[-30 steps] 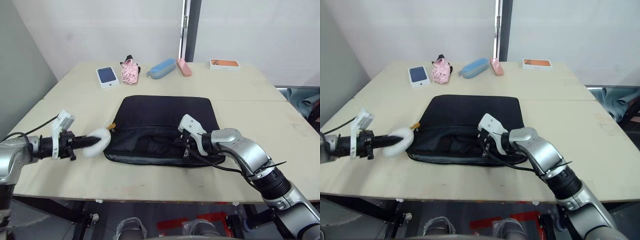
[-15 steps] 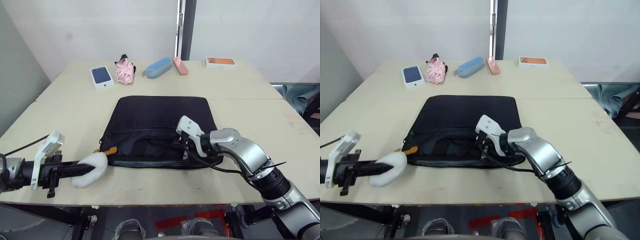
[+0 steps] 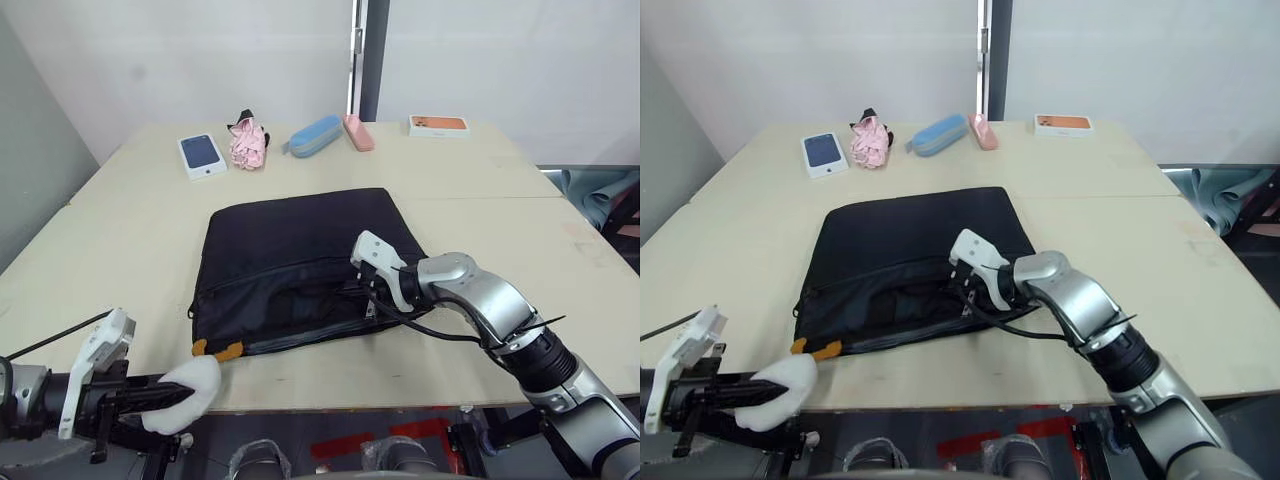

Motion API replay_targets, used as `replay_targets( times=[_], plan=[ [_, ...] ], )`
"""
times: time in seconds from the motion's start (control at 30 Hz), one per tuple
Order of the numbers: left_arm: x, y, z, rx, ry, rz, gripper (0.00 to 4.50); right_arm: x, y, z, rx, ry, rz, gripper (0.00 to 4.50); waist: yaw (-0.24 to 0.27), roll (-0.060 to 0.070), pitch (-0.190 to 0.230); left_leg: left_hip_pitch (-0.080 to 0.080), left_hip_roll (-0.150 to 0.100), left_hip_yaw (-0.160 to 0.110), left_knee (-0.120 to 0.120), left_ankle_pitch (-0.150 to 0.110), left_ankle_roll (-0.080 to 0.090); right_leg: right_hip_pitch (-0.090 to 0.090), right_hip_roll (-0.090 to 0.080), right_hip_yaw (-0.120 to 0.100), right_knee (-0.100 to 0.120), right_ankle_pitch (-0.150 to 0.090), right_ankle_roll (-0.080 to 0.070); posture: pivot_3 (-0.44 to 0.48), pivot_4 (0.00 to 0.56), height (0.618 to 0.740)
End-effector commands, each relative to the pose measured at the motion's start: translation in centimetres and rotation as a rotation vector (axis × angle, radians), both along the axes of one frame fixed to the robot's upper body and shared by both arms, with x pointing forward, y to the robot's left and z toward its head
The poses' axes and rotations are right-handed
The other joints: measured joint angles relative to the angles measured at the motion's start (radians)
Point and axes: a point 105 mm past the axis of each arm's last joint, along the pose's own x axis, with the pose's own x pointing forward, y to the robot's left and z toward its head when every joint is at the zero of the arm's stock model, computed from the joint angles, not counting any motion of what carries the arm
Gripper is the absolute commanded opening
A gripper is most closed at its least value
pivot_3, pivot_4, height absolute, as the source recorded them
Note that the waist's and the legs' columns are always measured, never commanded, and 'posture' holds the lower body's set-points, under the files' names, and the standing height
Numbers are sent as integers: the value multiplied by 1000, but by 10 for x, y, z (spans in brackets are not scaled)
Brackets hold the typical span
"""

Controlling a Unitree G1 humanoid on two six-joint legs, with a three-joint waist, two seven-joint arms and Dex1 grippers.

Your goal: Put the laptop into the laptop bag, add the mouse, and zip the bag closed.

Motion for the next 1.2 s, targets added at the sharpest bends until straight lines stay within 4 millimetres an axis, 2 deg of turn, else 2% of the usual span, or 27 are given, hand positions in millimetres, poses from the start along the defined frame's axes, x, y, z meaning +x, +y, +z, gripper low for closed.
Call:
replay_targets(
  times=[0.03, 0.2, 0.3, 0.43, 0.6, 0.7, 0.87, 0.97, 1.2],
  plan=[
    [5, 1, 4, 30, -69, 11, 22, 1, -6, -17, -60, 45, -22, 0, 0, 0, 0, 0, 0, 0, 0, 0, 0, 0, 0, 0, 0, 0, 0, 0, 150, 740],
    [27, -6, 1, 32, -134, 64, 22, 2, -4, -16, -59, 42, -12, 0, 2, 0, 0, 1, 0, 0, 3, 0, 0, 0, 0, 0, 4, 0, 0, 0, 150, 740],
    [42, 0, -7, 101, -176, 100, 22, 1, 1, -12, -41, 41, 2, 0, 2, 0, -1, 1, 0, 0, 4, 0, 0, 0, 0, 1, 6, 0, 0, 0, 150, 740],
    [72, 8, -2, 135, -240, 167, 22, -4, 16, -3, 11, 52, 47, 0, 6, 0, -1, 1, 0, -1, 6, 0, 0, 0, 0, 1, 9, 0, -1, 0, 150, 740],
    [92, 11, 0, 166, -288, 183, 22, -4, 30, -4, 6, 45, 84, 0, 10, 0, -1, 0, 0, -2, 11, 0, 0, -1, -1, 1, 11, 0, -1, 0, 150, 740],
    [93, 1, 6, 119, -287, 139, 22, 5, 38, -4, 7, 35, 80, 0, 11, 0, -1, -1, 0, -2, 11, 0, 0, -1, -1, 0, 11, 1, -1, 0, 150, 740],
    [80, -13, 11, 48, -235, 60, 22, 21, 48, 0, 21, -10, 54, 0, 6, 0, -1, -1, 0, -2, 12, 0, 0, -1, 0, 0, 13, 1, -1, 0, 150, 740],
    [75, -13, 10, 55, -218, 39, 22, 28, 53, 4, 40, -23, 28, 0, 4, 0, -1, -1, 0, -3, 13, 0, 0, -1, 0, 0, 15, 1, -1, 0, 150, 740],
    [74, -18, 15, 70, -228, 7, 22, 32, 47, -12, -11, -16, -1, 0, 5, 0, -1, -1, 0, -3, 14, 0, 0, -1, 0, 0, 14, 1, -1, 0, 150, 740]
  ],
)
